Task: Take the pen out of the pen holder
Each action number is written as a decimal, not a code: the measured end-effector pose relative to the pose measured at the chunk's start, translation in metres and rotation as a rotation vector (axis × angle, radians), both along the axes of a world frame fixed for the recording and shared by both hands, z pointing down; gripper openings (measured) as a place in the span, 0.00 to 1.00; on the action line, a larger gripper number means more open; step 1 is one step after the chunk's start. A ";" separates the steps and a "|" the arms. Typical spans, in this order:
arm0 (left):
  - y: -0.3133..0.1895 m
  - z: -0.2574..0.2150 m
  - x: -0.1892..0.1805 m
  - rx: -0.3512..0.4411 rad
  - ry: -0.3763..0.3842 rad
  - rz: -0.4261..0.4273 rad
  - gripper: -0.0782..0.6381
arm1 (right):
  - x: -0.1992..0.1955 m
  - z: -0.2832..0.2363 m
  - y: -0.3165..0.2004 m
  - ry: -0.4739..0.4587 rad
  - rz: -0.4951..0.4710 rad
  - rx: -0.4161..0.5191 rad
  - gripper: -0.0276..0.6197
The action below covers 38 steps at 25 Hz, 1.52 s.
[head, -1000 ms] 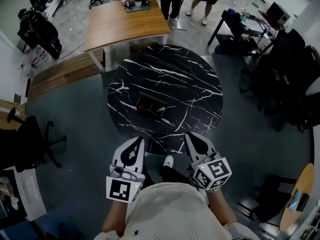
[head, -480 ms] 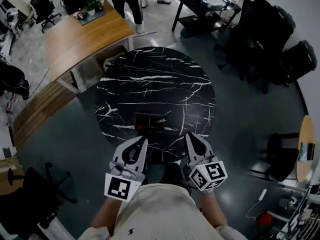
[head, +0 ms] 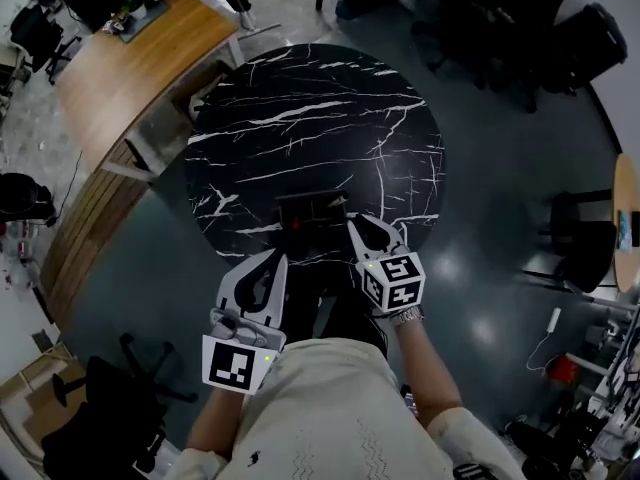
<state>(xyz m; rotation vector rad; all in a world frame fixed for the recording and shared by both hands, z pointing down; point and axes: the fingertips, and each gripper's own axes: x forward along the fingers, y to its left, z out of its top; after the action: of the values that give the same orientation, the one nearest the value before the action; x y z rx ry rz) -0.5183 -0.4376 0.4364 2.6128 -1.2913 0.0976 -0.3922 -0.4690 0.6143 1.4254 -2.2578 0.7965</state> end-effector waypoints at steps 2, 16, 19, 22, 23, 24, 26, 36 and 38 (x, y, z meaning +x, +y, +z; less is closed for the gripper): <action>0.001 0.005 -0.004 -0.013 -0.006 0.006 0.12 | -0.002 0.022 -0.009 0.008 -0.001 -0.037 0.20; -0.013 0.026 -0.023 -0.053 -0.064 0.040 0.12 | -0.001 0.094 -0.056 0.025 0.085 -0.137 0.23; -0.017 0.031 -0.024 -0.058 -0.076 0.043 0.12 | -0.002 0.098 -0.060 0.027 0.111 -0.123 0.22; -0.020 0.033 -0.026 -0.061 -0.074 0.037 0.12 | 0.000 0.094 -0.060 0.030 0.132 -0.115 0.18; -0.020 0.033 -0.026 -0.062 -0.069 0.036 0.12 | 0.001 0.091 -0.059 0.033 0.132 -0.109 0.18; -0.019 0.033 -0.025 -0.063 -0.063 0.037 0.12 | 0.001 0.086 -0.057 0.041 0.128 -0.101 0.17; -0.016 0.031 -0.023 -0.062 -0.050 0.041 0.12 | 0.002 0.074 -0.052 0.058 0.114 -0.083 0.17; -0.012 -0.009 -0.008 0.042 0.037 0.044 0.12 | -0.003 -0.041 -0.021 0.063 0.054 0.071 0.17; -0.010 -0.018 -0.006 0.069 0.055 0.045 0.12 | -0.005 -0.069 -0.013 0.057 0.051 0.109 0.17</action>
<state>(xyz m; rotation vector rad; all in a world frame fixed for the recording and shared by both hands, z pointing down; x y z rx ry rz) -0.5242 -0.4479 0.4182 2.6828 -1.2392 -0.0109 -0.3969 -0.4822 0.5456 1.5399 -2.2608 0.6488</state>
